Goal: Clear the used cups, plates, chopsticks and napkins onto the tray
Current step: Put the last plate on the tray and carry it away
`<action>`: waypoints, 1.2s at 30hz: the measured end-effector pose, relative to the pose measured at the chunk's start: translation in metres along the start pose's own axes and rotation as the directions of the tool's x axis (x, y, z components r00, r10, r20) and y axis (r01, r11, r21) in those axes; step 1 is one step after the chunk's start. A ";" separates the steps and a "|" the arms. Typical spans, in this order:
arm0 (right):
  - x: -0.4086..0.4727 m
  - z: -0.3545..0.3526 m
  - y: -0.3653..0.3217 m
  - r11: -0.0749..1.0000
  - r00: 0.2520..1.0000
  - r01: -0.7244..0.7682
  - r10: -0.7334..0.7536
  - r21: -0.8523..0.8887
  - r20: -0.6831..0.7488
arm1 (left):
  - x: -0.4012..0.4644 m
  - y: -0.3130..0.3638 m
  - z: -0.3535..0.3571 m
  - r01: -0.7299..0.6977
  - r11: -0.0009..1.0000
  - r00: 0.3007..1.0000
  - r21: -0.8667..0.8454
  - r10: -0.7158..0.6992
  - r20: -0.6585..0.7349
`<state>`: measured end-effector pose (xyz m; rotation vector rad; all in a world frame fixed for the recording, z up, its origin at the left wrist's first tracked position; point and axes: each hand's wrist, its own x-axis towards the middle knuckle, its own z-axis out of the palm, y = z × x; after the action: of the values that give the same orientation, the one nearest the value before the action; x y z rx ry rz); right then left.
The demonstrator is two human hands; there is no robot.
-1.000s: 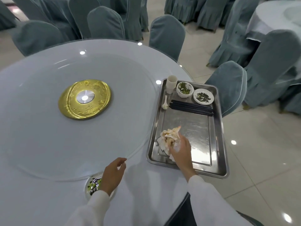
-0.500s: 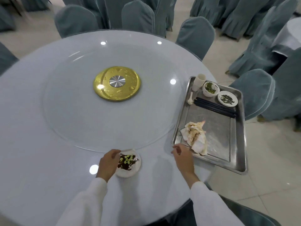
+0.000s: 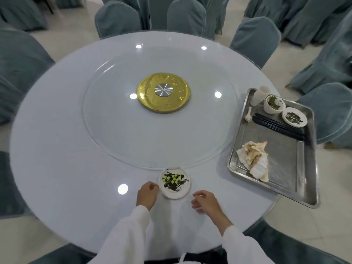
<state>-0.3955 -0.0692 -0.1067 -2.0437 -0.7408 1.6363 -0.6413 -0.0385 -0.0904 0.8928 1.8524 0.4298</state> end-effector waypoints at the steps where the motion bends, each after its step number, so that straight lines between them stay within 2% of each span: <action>1: 0.001 0.004 -0.001 1.000 1.000 -0.005 0.005 0.008 0.005 | 0.002 -0.003 0.001 0.016 1.000 1.000 -0.014 -0.016 0.003; 8: 0.012 0.023 -0.003 0.980 0.997 -0.031 0.043 0.195 -0.059 | 0.016 -0.008 0.005 0.058 0.995 0.998 -0.078 -0.054 0.045; 14: 0.026 0.036 -0.008 0.982 0.994 -0.027 0.045 0.185 -0.097 | 0.030 -0.007 0.013 0.100 0.974 0.995 -0.204 -0.092 0.050; 19: 0.032 0.040 -0.007 0.986 0.993 -0.023 0.042 0.162 -0.113 | 0.034 -0.011 0.021 0.063 0.976 0.998 -0.207 -0.059 0.027; 23: 0.029 0.034 0.000 0.991 0.990 -0.033 0.049 0.126 -0.131 | 0.031 -0.016 0.025 0.107 0.971 0.994 -0.213 -0.101 0.037; 29: 0.010 0.020 0.014 0.992 0.989 -0.026 0.043 0.123 -0.141 | 0.012 -0.020 0.032 0.149 0.950 0.986 -0.275 -0.121 0.114; 36: -0.027 -0.001 0.033 0.980 0.982 0.028 0.009 0.197 -0.186 | -0.019 -0.020 0.040 0.152 0.915 0.972 -0.374 -0.069 0.225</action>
<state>-0.3945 -0.1113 -0.1068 -2.0107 -0.4990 1.4265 -0.6089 -0.0700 -0.1092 0.5352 1.5434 0.5866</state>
